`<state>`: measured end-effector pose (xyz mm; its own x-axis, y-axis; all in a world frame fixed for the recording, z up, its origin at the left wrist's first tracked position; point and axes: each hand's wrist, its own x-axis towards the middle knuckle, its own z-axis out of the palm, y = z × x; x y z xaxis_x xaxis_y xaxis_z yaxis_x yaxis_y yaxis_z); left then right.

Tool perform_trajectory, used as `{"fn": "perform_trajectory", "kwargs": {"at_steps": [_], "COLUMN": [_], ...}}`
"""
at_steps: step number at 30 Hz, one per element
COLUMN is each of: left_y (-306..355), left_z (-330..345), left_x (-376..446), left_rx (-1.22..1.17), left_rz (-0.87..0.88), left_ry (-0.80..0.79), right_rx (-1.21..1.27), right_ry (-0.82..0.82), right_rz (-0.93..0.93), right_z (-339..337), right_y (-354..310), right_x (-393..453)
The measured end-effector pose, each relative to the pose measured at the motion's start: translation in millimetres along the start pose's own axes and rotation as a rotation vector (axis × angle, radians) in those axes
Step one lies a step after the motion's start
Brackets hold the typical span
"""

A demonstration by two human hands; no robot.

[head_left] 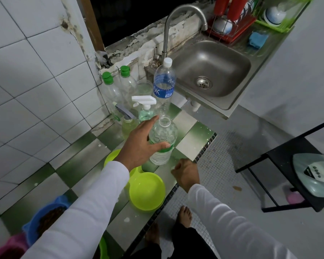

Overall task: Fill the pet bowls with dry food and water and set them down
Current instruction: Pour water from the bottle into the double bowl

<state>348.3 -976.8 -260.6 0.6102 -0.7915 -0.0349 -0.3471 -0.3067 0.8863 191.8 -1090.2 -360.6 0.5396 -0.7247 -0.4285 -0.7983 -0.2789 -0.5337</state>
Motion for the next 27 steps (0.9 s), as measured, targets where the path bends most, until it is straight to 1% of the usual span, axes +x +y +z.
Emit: {"fn": "perform_trajectory", "kwargs": {"at_steps": [2,7,10,18,23,27], "left_y": [0,2,3,7,4,2], "left_z": [0,0,0,0,0,0], "left_x": [-1,-2,-2,-3,-2,-3], "left_rx": [-0.004,0.013,0.016,0.028,-0.009,-0.018], "left_rz": [0.000,0.005,0.005,0.002,-0.006,-0.001], "left_ry": [0.000,0.015,0.014,0.017,0.019,0.019], "right_rx": [-0.035,-0.155,-0.221,-0.233,-0.224,-0.158], "right_ry": [-0.036,-0.089,-0.115,-0.129,-0.133,-0.142], "right_rz": [-0.017,-0.145,-0.190,-0.181,-0.173,-0.155], "right_z": [9,18,19,25,29,29], "right_y": [7,18,21,26,27,26], "right_x": [0,4,7,12,15,18]}}
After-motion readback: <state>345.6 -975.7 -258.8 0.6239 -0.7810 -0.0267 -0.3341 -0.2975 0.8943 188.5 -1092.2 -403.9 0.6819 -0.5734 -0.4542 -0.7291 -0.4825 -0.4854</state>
